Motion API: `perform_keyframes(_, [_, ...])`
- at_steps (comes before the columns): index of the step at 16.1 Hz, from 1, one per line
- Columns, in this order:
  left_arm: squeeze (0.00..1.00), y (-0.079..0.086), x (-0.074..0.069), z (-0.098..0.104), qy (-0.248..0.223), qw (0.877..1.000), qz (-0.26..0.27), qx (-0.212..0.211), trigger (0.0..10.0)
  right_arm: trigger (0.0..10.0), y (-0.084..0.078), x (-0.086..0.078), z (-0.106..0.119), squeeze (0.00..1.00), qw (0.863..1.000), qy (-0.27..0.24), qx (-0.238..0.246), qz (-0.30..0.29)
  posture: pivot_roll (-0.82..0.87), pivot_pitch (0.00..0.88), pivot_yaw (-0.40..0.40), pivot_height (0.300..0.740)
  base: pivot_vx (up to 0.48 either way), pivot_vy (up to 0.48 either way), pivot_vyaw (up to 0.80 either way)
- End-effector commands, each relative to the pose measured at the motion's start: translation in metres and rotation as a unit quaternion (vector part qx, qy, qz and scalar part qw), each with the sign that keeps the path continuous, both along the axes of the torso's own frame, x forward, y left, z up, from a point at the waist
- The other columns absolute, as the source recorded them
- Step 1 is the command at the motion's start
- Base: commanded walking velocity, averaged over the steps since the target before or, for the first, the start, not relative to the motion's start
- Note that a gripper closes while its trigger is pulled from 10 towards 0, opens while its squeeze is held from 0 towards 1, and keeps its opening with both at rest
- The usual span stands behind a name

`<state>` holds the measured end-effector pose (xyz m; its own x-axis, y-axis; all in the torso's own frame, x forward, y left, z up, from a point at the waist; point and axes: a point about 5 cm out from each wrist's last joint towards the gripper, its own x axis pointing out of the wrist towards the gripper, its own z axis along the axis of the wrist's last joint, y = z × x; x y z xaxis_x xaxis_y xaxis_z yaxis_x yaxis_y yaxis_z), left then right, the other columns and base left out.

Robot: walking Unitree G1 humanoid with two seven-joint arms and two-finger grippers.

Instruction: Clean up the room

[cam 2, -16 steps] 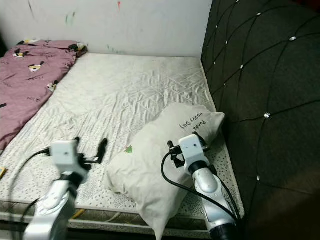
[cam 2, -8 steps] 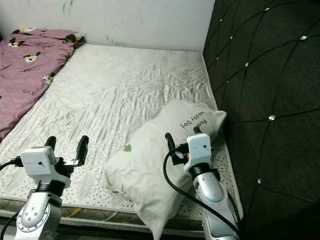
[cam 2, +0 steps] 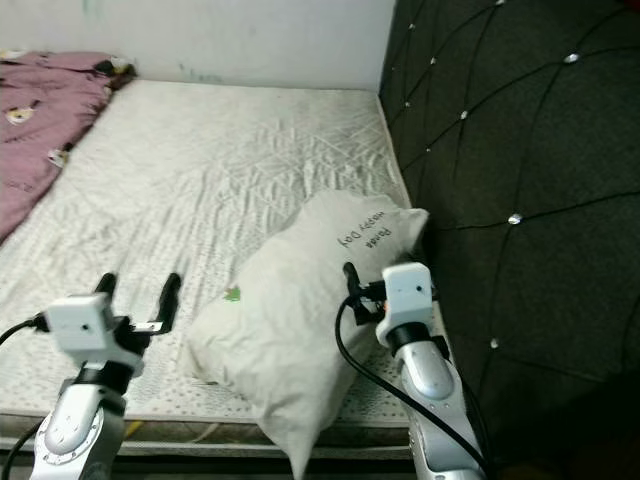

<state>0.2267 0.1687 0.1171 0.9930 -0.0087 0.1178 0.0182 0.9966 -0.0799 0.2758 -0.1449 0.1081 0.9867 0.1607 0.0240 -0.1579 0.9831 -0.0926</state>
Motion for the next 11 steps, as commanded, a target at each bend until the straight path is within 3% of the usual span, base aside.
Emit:
perform_keyframes(1, [0.0,0.0027,-0.0009,-0.0006,0.005,1.0,0.005,0.005,10.0,10.0,0.0017,-0.0007,0.0035,0.0,1.0,-0.005,0.002,-0.002,0.01,0.097,-0.018,0.74,0.0,0.0,0.0])
perform_keyframes(11, [0.0,0.0001,0.0001,-0.0016,0.011,1.0,-0.006,0.008,10.0,10.0,0.006,-0.0029,0.0018,0.0,1.0,0.0,0.004,0.016,0.01,0.106,-0.018,0.74,0.0,0.0,0.0])
